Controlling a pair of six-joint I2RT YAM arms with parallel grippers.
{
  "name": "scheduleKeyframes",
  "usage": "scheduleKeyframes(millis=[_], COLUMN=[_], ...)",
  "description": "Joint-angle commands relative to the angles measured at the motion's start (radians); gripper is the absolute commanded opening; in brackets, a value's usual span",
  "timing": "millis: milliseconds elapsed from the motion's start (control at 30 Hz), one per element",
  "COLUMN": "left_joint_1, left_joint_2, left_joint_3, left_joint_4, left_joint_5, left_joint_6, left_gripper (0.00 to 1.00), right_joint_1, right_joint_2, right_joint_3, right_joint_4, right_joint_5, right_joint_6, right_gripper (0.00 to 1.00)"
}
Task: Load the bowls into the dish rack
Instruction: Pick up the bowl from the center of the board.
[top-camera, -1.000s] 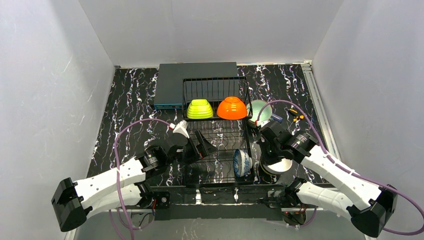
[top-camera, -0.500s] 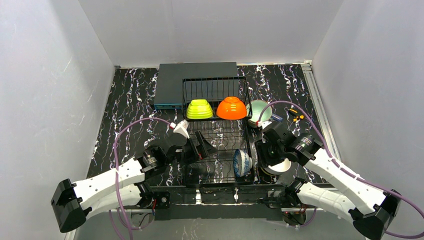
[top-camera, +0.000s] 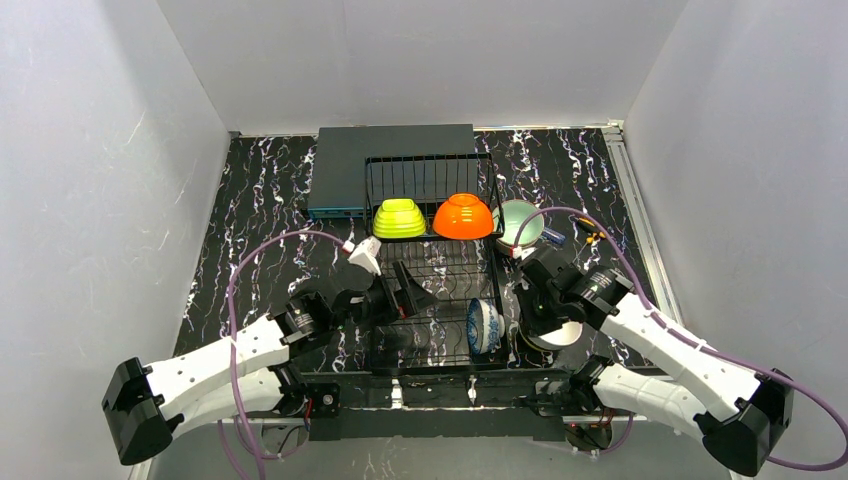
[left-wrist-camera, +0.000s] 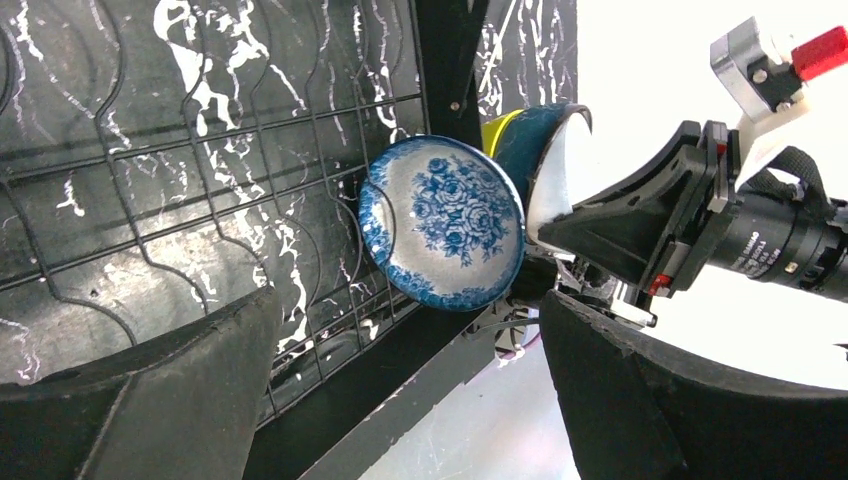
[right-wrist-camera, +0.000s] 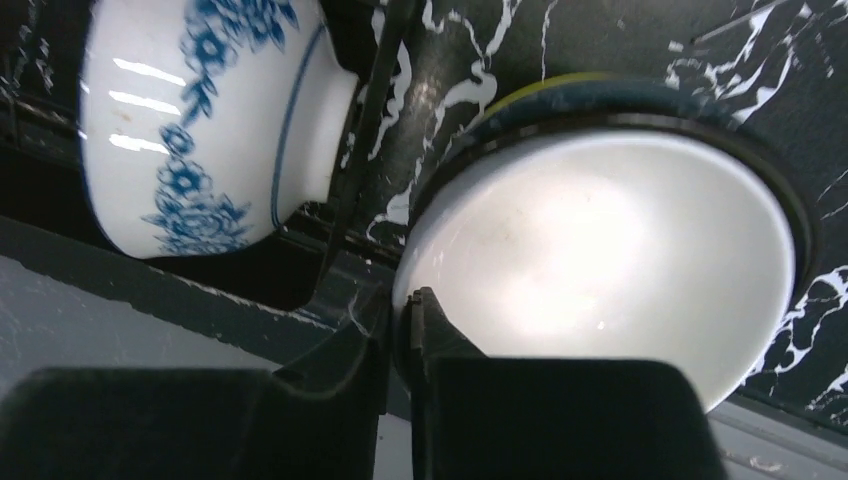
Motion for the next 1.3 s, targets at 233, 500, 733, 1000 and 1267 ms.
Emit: scheduleKeyframes(millis=[233,500,733,1000,1267], left_joint_1=[0.005,0.003,0.004,0.003,-0.005], left_joint_2=[-0.058,-0.109,-0.154,-0.154,-0.121], left_joint_3=[-0.018,-0.032,-0.036,0.028,0.119], left_joint_4=[0.160,0.155,0.151,0.098,0.033], left_joint_5=[0.091,0.171,0.301,0.544,0.648], left_joint_6=[0.226,0.387,0.589,0.906,1.185], left_gripper=[0.98,0.97,0.98,0.98,0.98], right_joint_1=[0.002,0.001,0.002,0.002,0.002], right_joint_2=[-0.052,-0.090,-0.125,-0.131,-0.146], right_joint_3=[0.139,0.205,0.207,0.155,0.100], right_joint_4=[-0.019,-0.005,0.057,0.161,0.292], right_joint_5=[-0.011,-0.123,-0.284,-0.517,-0.714], right_joint_6=[-0.017,-0.053,-0.099,-0.126,-0.092], right_gripper=[0.01,0.01,0.01,0.01,0.01])
